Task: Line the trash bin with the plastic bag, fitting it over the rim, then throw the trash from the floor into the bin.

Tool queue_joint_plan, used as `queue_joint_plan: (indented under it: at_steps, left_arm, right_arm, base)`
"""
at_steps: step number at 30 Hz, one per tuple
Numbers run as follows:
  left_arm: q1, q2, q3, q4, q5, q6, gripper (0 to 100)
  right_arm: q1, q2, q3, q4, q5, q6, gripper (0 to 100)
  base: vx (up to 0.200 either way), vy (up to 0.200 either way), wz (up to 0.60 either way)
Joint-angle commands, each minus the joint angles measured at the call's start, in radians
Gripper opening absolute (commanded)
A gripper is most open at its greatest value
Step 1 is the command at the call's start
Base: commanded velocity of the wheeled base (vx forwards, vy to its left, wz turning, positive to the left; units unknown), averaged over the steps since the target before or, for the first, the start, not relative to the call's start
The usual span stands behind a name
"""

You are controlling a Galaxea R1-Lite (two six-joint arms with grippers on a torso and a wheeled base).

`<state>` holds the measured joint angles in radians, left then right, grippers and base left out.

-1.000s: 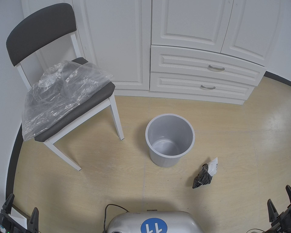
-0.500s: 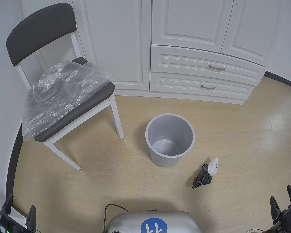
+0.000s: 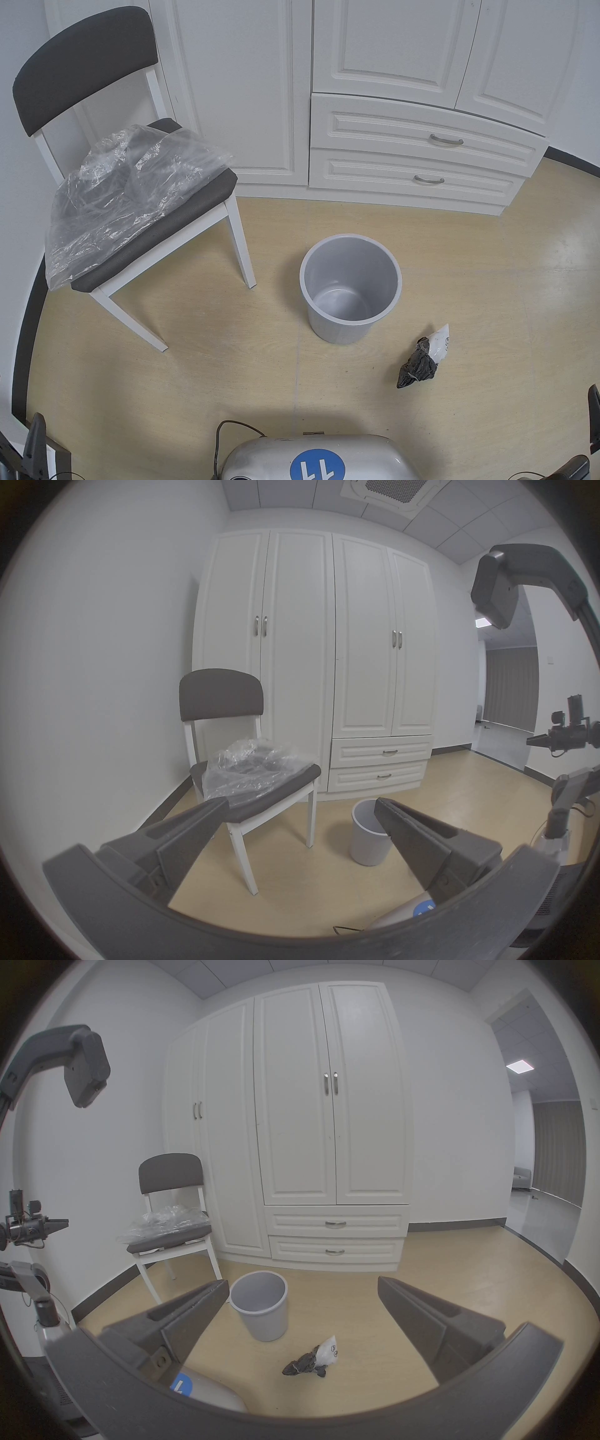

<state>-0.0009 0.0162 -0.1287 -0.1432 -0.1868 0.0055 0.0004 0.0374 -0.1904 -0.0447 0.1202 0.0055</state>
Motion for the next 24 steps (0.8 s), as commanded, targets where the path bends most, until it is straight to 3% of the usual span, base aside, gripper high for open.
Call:
queue_joint_plan:
  at_steps: [1,12,19,24]
  left_arm:
    - [-0.013,0.054,-0.089,0.043,-0.006,0.011,100]
    - [0.027,0.53,-0.358,0.152,0.026,0.034,100]
    - [0.061,0.748,-0.414,0.145,0.201,0.203,100]
    - [0.061,0.878,-0.447,0.14,0.222,0.301,100]
  right_arm:
    - [0.009,0.11,-0.078,0.009,0.019,-0.001,100]
    - [0.015,0.581,-0.307,0.003,0.029,-0.032,100]
    - [0.029,0.74,-0.405,-0.017,-0.008,-0.022,100]
    - [0.093,0.791,-0.392,-0.058,-0.011,0.076,100]
  base:
    - [0.0,0.0,0.0]
    - [0.0,0.0,0.0]
    - [0.0,0.0,0.0]
    - [0.0,0.0,0.0]
